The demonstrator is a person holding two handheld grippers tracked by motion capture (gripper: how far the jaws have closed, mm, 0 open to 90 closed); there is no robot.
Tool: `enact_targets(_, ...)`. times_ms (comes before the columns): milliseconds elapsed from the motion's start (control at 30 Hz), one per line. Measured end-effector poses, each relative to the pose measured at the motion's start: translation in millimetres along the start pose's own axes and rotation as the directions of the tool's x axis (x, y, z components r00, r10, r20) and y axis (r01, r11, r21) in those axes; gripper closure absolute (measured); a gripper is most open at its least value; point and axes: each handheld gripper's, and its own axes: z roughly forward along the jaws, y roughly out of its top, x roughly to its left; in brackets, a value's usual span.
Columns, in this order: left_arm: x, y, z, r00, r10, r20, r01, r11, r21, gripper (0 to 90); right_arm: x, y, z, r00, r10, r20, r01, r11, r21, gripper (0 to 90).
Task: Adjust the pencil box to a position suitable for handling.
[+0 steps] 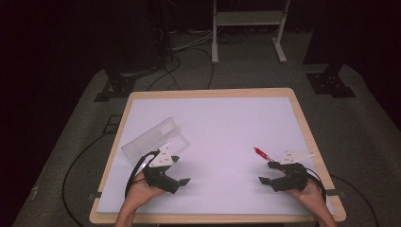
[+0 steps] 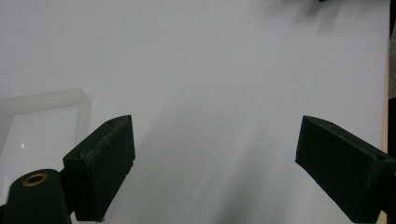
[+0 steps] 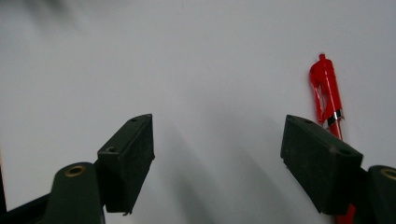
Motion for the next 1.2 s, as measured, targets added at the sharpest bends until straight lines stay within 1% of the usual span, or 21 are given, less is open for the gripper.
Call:
enact_targets(100,3.6,-1.7,-3.2,0.9999,-0.002,-0.013,0.002,1.0000,0.004,11.4,1.0,0.8,0.7,1.0000,-0.002,-0.001,0.002,1.000,0.001,24.8)
enact_targets(267,10.3,-5.8,-11.8,0.9988,-0.019,-0.044,0.019,0.9998,-0.010,11.7,0.7,0.7,-0.4,1.0000,-0.005,0.000,0.005,1.000,-0.003,24.8)
enact_targets(300,10.3,-5.8,-11.8,0.9988,-0.019,-0.044,0.019,0.9998,-0.010,11.8,0.7,0.7,-0.4,1.0000,-0.005,0.000,0.005,1.000,-0.003,24.8)
enact_targets(333,11.9,-7.1,-14.2,0.9984,-0.020,-0.053,0.019,0.9998,-0.010,11.9,0.6,0.8,-0.8,1.0000,-0.006,0.000,0.006,1.000,-0.005,24.8)
enact_targets(467,13.8,-8.5,-17.1,0.9975,-0.028,-0.065,0.028,0.9995,-0.014,11.9,1.4,1.4,-0.5,1.0000,-0.009,0.000,0.009,1.000,-0.003,24.8)
enact_targets(667,16.9,-10.2,-21.7,0.9962,-0.023,-0.084,0.023,0.9997,-0.007,11.9,1.2,1.3,0.3,0.9999,-0.013,-0.001,0.013,1.000,0.000,24.8)
enact_targets(733,17.8,-10.8,-23.4,0.9956,-0.030,-0.088,0.028,0.9995,-0.017,11.9,0.9,1.1,-0.2,0.9999,-0.011,0.000,0.011,1.000,0.000,24.8)
enact_targets(900,19.0,-12.7,-25.0,0.9946,-0.032,-0.098,0.031,0.9994,-0.014,12.0,1.2,1.5,-1.2,1.0000,-0.008,0.000,0.008,1.000,-0.005,24.8)
enact_targets(1033,22.9,-16.1,-27.8,0.9924,-0.040,-0.116,0.039,0.9992,-0.011,12.3,2.4,1.7,-0.4,0.9999,-0.013,0.000,0.013,1.000,-0.001,24.8)
enact_targets(1133,27.0,-20.8,-31.5,0.9892,-0.051,-0.138,0.050,0.9987,-0.008,12.9,2.7,2.1,-0.4,0.9999,-0.017,0.000,0.017,1.000,-0.001,24.8)
enact_targets(1167,27.0,-20.8,-31.5,0.9892,-0.051,-0.138,0.050,0.9987,-0.008,13.0,2.7,2.1,-0.4,0.9999,-0.017,0.000,0.017,1.000,-0.001,24.8)
enact_targets(1200,29.4,-22.5,-33.6,0.9875,-0.054,-0.148,0.054,0.9985,-0.001,13.2,2.9,2.1,0.0,0.9998,-0.019,0.000,0.019,1.000,0.000,24.8)
